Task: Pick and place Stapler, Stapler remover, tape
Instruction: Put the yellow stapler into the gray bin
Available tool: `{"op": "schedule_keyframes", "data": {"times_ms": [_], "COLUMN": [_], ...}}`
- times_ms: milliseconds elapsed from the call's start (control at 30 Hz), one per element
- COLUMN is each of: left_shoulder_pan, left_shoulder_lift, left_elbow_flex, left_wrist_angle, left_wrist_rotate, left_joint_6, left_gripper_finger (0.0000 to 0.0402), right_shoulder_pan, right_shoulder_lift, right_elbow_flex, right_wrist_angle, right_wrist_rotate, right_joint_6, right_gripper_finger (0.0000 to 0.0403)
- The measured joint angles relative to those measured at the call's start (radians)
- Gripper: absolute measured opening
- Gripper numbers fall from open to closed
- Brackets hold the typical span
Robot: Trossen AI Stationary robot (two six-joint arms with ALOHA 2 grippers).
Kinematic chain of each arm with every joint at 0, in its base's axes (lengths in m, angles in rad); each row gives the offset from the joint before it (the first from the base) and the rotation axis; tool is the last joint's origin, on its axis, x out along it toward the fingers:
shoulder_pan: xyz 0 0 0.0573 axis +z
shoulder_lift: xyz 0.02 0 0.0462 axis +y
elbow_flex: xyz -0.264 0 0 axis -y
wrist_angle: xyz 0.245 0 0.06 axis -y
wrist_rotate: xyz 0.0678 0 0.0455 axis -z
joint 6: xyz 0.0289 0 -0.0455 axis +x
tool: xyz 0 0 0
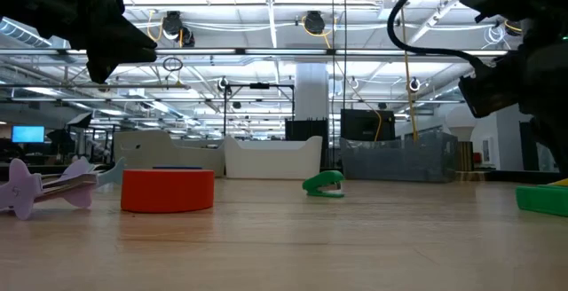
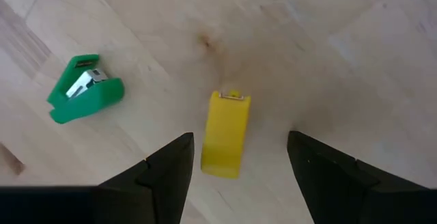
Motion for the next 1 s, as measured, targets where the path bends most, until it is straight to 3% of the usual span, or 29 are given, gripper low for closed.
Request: {"op": "schedule_keyframes", "data": {"times_ms": [733, 1000], "left_shoulder_pan": [0.000, 0.000], "left_shoulder_lift": [0.000, 0.000], "left_elbow_flex": [0.000, 0.000], "left_wrist_angle": [0.000, 0.000], "left_wrist_rotate": [0.000, 0.000], "left_joint_6": [0.007, 0.006], "left_gripper_finger": [0.0115, 0.0115], "right_shoulder_pan": [0.000, -0.001], "right_shoulder_lift": [0.006, 0.006], "right_elbow_flex": [0.000, 0.000], "right_wrist_angle": [0.000, -0.016], "right_wrist_rotate": [0.004, -0.003], "right_joint_6": [-0.032, -0.040], "right_gripper_finger": [0.0230, 0.0197]}}
